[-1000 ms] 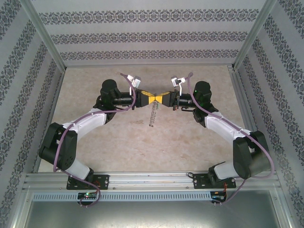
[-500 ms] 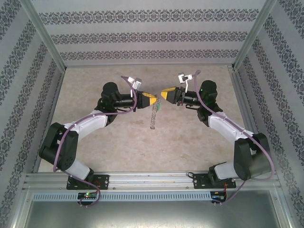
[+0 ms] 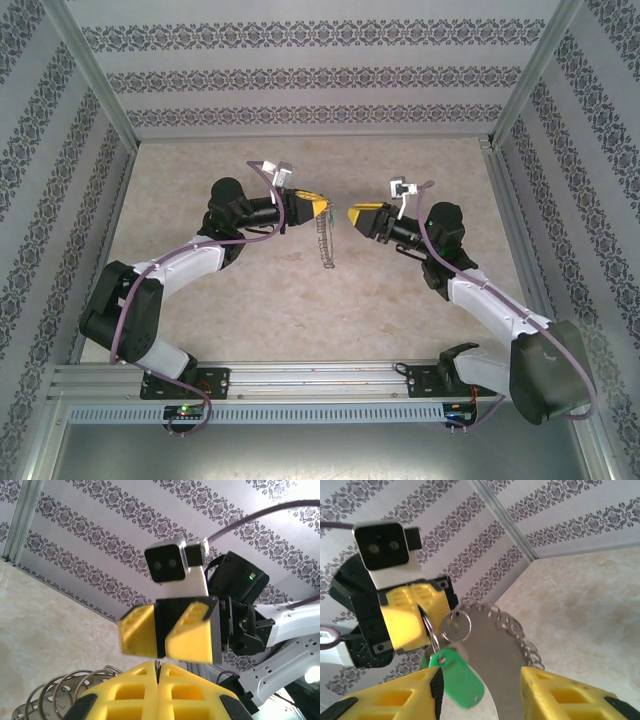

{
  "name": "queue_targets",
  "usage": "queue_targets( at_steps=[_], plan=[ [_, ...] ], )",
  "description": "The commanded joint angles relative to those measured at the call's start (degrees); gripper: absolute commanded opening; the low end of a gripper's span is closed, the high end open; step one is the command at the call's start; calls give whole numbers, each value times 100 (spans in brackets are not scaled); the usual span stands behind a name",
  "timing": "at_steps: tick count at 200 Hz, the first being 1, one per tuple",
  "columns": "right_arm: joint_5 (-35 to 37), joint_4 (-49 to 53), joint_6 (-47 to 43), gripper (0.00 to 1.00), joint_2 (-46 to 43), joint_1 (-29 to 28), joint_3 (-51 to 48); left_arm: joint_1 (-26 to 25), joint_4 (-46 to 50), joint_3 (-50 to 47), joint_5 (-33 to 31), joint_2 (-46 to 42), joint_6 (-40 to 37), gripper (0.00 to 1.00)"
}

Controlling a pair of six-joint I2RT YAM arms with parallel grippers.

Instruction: Put the keys on the keyring

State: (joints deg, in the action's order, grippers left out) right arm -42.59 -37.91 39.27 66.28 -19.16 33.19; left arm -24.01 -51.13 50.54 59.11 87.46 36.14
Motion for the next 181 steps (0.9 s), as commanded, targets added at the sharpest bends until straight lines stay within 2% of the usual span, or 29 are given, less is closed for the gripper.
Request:
queue_targets(
  at_steps=[1,44,138,168,181],
  plan=[
    [699,221,-471,47,-226,-298,-113,-69,-515,100,-109,-185,70,0],
    [1057,441,-756,59,-233,-684,-48,-119,-468,141,-233,-168,75,0],
    [1156,589,-1031,60,187,-1054,472,-168,-319,175,-313,-168,-36,0],
    [1207,749,-1163,53,279,-1100,605,-166,-319,153,-350,-192,-52,0],
    [1235,835,-1222,45,297,-1129,625,-168,-324,141,-377,-194,-54,0]
  ],
)
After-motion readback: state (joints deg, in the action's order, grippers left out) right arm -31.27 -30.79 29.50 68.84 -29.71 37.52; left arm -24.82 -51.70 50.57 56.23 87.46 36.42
